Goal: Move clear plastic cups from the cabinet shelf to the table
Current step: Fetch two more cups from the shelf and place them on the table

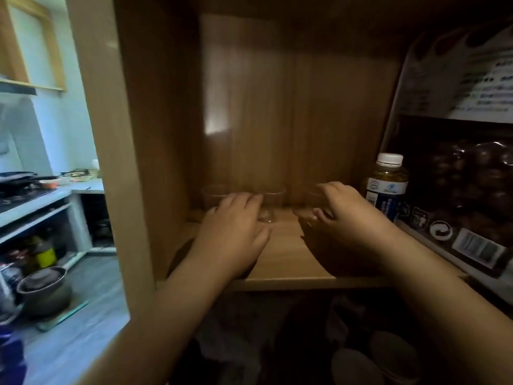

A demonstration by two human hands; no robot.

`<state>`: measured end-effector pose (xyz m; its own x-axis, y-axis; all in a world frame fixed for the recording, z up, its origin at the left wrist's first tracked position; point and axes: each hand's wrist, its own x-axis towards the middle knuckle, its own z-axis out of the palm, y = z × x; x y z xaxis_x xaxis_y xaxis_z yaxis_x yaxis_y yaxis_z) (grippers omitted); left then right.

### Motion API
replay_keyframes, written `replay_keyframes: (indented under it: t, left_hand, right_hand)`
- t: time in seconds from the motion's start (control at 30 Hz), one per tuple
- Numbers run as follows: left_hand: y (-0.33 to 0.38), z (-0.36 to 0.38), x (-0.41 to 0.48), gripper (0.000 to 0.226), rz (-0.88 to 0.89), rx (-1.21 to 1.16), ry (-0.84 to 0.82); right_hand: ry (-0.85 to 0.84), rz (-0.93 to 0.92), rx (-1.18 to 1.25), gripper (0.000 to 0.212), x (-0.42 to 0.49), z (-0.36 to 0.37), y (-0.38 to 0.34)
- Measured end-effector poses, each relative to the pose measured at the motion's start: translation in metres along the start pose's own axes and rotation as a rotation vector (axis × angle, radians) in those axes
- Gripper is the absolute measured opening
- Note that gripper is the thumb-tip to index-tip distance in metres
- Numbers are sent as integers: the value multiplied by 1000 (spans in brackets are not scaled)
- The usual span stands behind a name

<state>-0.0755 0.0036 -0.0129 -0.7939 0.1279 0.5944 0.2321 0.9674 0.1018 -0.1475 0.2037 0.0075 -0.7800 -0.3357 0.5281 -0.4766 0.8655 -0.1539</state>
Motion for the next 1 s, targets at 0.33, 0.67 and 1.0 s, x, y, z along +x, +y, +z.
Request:
replay_keyframes:
  t: [0.33, 0.67, 1.0]
  left_hand:
    - [4, 4, 6, 46, -38, 11, 17]
    - [9, 3, 4, 27, -31, -23, 93]
    - [13, -10, -11, 20, 16, -48, 143]
  right_hand:
    - [-87, -63, 75, 57, 13, 9, 10]
    - [-25, -132, 52, 44, 15, 12, 14]
    - [133, -235, 108, 18, -24, -8, -5]
